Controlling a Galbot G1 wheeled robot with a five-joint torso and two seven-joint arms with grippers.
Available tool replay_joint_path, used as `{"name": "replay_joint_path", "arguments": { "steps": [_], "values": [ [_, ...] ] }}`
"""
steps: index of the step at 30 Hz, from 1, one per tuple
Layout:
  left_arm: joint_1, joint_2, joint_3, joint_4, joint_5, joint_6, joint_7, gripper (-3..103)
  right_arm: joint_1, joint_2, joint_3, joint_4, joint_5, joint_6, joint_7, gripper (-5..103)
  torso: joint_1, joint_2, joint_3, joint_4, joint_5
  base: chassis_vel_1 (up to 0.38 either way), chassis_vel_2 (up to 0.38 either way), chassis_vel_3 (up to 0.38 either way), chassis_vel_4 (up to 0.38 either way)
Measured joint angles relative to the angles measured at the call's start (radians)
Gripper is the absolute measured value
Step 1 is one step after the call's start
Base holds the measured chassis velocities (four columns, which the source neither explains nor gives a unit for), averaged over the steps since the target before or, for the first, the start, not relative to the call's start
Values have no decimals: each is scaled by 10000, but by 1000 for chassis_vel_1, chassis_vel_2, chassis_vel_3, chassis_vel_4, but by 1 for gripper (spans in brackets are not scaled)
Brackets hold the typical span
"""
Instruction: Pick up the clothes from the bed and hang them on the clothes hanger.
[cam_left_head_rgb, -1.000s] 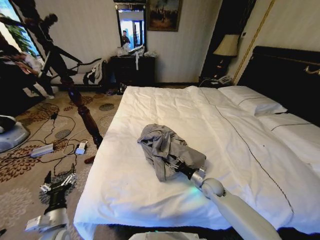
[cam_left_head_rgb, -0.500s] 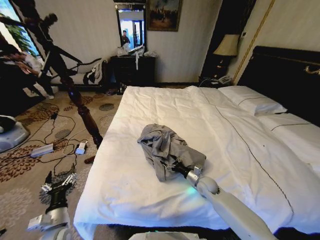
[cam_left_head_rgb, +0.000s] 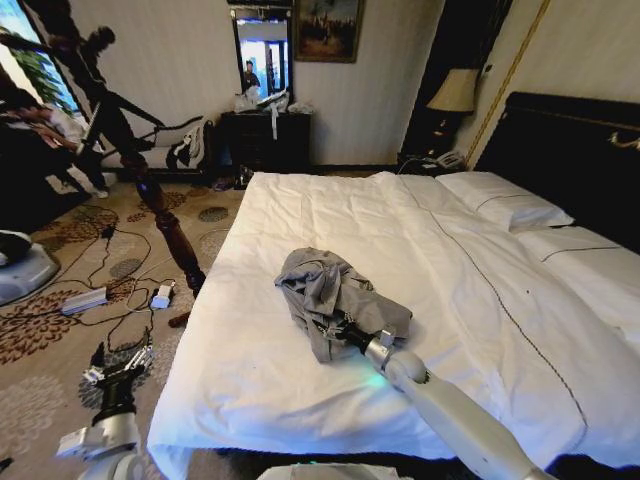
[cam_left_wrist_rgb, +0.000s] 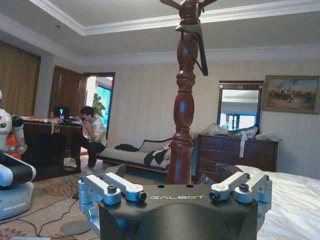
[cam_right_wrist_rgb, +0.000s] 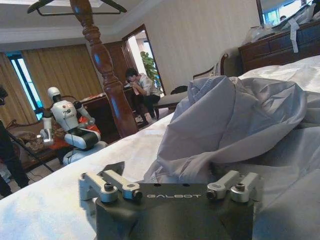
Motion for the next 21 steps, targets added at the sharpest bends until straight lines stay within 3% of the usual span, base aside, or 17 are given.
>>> {"name": "replay_joint_path", "arguments": {
  "steps": [3, 5, 8, 11, 12, 14, 21],
  "values": [
    [-15, -3, 14, 25, 0, 1, 0, 100, 74, 42, -56, -91, -35, 11, 3, 79, 0, 0, 0, 0, 0, 0, 0, 0, 0],
    [-16, -3, 14, 33, 0, 1, -1, 100, 91, 52, -70, -110, -48, 13, 10, 79, 0, 0, 0, 0, 0, 0, 0, 0, 0],
    [-14, 5, 12, 44, 0, 2, -1, 100, 141, 92, -87, -160, -83, 28, 74, 63, 0, 0, 0, 0, 0, 0, 0, 0, 0],
    [-12, 14, 7, 44, -4, 2, -1, 100, 155, 102, -97, -165, -100, 36, 139, 57, 0, 1, 0, 0, 0, 0, 0, 0, 0],
    [-4, 22, 1, 41, -9, 1, -2, 100, 160, 99, -102, -160, -100, 39, 170, 47, 0, 0, 0, 0, 0, 0, 0, 0, 0],
    [0, 27, -2, 38, -11, 1, -3, 100, 160, 94, -102, -152, -99, 40, 174, 47, 0, 0, 0, 0, 0, 0, 0, 0, 0],
    [47, 135, -108, -35, -106, 3, -41, 100, 44, -114, 136, 450, 465, 284, 94, 14, 1, 0, 0, 0, 2, 0, 0, 0, 0]
  ]
}}
